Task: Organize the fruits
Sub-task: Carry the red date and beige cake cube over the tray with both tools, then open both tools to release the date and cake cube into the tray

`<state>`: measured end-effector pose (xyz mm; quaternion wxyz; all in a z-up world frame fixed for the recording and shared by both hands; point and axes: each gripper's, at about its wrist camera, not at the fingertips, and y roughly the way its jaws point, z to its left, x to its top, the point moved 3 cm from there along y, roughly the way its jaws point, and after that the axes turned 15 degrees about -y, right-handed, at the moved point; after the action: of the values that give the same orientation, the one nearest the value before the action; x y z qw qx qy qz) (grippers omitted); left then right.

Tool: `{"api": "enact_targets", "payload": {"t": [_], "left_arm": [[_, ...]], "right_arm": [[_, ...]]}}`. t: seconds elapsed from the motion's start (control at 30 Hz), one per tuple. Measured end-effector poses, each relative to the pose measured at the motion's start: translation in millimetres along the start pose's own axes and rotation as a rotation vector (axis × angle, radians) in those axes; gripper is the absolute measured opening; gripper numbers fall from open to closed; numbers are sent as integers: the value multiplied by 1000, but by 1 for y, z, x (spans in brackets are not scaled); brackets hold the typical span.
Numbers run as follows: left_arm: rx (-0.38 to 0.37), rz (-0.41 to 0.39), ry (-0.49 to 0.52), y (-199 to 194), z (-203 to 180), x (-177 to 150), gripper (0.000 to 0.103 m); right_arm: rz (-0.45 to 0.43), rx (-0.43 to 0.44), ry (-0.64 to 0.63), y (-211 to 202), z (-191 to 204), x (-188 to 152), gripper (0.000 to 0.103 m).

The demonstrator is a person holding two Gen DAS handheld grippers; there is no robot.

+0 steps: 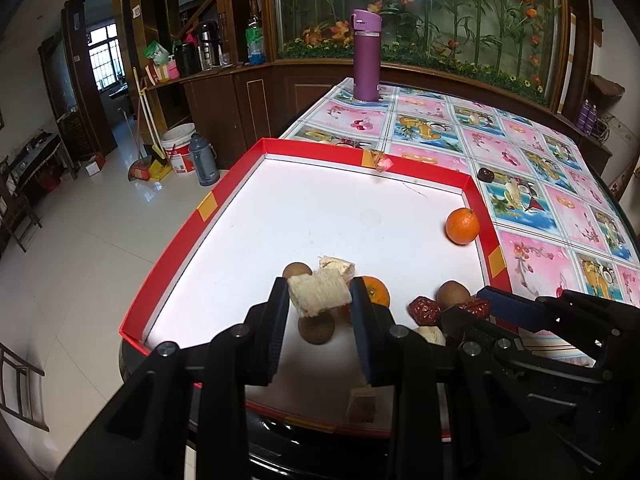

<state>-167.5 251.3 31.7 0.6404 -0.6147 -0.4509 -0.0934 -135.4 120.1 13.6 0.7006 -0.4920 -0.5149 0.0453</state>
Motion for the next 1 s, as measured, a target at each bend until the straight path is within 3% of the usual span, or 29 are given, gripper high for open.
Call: {"api": "enact_targets", "payload": {"t": [0.53,0.67,1.0], "left_arm": [[28,12,-14,2,1,-1,34],[36,-8,-21,-3,1,0,50],[43,-70,-19,-28,-7,8,67]], "right_arm": [[27,6,4,4,-2,-2,32],[22,8,9,3,-5,-2,39],[-27,-12,3,-16,-9,0,39]]}}
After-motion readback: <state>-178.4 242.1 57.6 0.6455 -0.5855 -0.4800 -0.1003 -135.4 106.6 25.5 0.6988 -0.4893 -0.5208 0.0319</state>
